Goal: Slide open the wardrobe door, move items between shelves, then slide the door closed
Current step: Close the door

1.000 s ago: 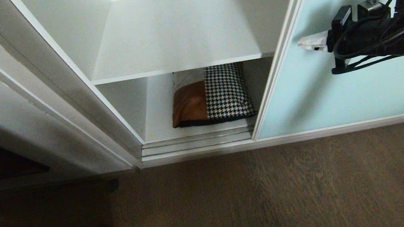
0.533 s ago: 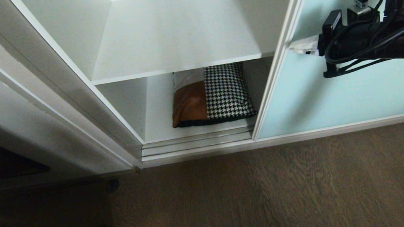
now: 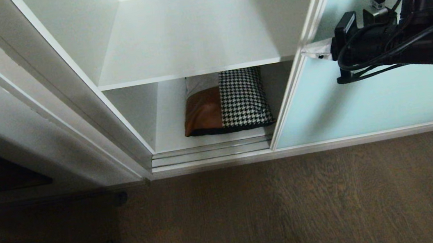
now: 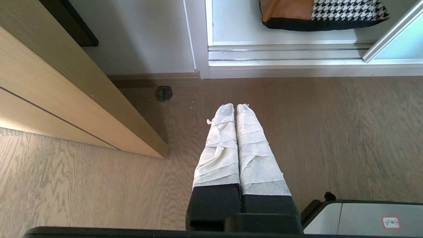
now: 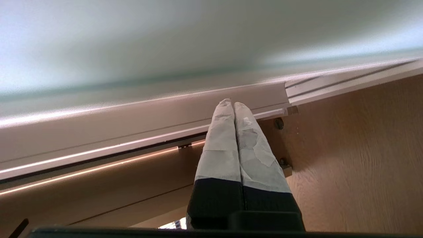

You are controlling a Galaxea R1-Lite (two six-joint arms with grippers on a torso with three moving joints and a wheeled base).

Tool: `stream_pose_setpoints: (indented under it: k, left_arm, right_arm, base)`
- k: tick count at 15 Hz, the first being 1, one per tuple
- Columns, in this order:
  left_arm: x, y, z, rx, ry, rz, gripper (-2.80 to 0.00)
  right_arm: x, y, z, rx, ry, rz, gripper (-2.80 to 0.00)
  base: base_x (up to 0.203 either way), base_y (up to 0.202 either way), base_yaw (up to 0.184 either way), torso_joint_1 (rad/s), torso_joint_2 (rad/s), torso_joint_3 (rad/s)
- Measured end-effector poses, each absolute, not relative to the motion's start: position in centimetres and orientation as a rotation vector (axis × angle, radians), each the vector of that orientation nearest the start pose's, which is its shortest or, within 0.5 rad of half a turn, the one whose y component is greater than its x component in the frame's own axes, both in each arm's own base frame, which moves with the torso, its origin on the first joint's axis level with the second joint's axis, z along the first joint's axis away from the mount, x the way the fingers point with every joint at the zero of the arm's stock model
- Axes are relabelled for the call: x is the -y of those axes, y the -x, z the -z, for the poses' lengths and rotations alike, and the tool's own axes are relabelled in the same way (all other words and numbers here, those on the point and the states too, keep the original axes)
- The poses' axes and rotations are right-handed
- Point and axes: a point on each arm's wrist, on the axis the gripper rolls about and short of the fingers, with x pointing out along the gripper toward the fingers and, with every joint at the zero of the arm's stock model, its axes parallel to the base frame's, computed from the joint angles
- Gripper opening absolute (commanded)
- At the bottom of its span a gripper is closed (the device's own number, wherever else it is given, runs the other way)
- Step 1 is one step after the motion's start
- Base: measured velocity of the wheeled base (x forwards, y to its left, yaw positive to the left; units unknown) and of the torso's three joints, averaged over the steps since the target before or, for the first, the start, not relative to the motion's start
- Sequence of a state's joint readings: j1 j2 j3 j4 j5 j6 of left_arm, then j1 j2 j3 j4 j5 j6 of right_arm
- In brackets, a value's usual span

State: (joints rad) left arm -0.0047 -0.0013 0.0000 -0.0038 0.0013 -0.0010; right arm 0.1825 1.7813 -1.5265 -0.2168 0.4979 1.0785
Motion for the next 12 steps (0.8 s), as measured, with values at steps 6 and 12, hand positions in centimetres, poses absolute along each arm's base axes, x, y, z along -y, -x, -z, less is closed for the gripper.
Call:
stream_pose_setpoints:
  k: [6, 12]
  left_arm:
    - [0.0, 2.3, -7.6, 0.005, 0.001, 0.003, -2.8]
    - [0.0, 2.3, -7.6, 0.005, 0.001, 0.003, -2.8]
  right_arm:
    - [-5.9, -30.3, -32.4, -0.34, -1.039, -0.605, -2.8]
    - [-5.3, -29.0, -33.1, -0.265, -1.035, -0.618, -2.8]
  base:
    - [0.0, 0.0, 0.0, 0.0, 0.0, 0.0]
    - [0.0, 0.0, 0.0, 0.0, 0.0, 0.0]
